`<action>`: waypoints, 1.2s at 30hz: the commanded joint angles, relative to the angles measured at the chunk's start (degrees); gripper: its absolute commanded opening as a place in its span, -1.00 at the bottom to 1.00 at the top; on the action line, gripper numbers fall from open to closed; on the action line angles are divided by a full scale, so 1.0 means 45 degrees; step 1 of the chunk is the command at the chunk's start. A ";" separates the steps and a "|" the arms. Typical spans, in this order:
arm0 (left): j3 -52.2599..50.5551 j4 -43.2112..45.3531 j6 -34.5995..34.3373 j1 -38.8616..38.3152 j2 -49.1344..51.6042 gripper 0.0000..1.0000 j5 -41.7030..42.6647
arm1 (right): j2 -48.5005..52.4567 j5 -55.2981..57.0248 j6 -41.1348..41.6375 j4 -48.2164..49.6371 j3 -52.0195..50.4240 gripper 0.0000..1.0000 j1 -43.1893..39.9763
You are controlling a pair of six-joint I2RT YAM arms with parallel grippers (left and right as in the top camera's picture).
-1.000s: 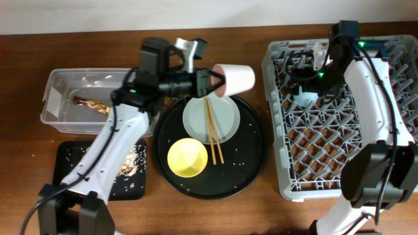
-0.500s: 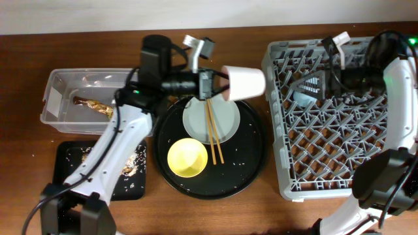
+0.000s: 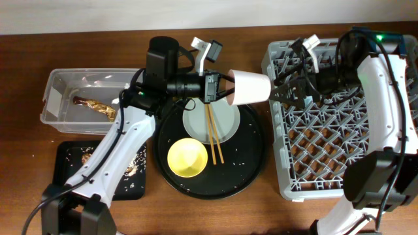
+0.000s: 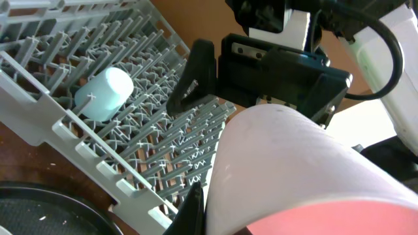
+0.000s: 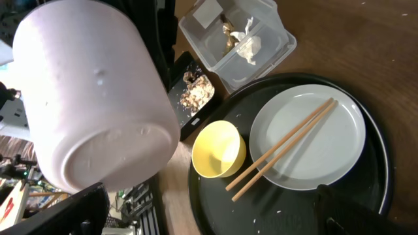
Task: Sort waste into correct bins and load items into the dishwasher rack
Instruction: 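Pass the pink cup from the left gripper to the right gripper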
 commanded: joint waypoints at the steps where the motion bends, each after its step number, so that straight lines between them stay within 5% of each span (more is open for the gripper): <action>1: 0.0015 0.0068 0.0073 0.0505 -0.0049 -1.00 -0.0670 | -0.0427 -0.0437 -0.0160 -0.0151 0.0219 0.97 0.0418; 14: 0.0015 -0.0539 0.0068 0.1292 -0.0049 -1.00 -0.0350 | -0.0957 -0.0991 -0.0141 -0.0151 0.0219 0.96 0.0262; 21: 0.0015 -0.0126 0.0058 0.0588 -0.0049 -0.99 0.1817 | -0.1282 -0.1010 -0.0180 -0.0151 0.0214 0.97 0.0267; 33: 0.0015 0.0398 0.0019 0.0068 -0.0049 -1.00 0.2011 | -0.1292 -0.0840 -0.0185 -0.0151 0.0219 0.99 0.2351; 36: 0.0015 0.0389 0.0019 0.0068 -0.0049 -0.98 0.2006 | -0.1292 -0.1059 -0.0185 -0.0097 0.0228 0.79 0.2244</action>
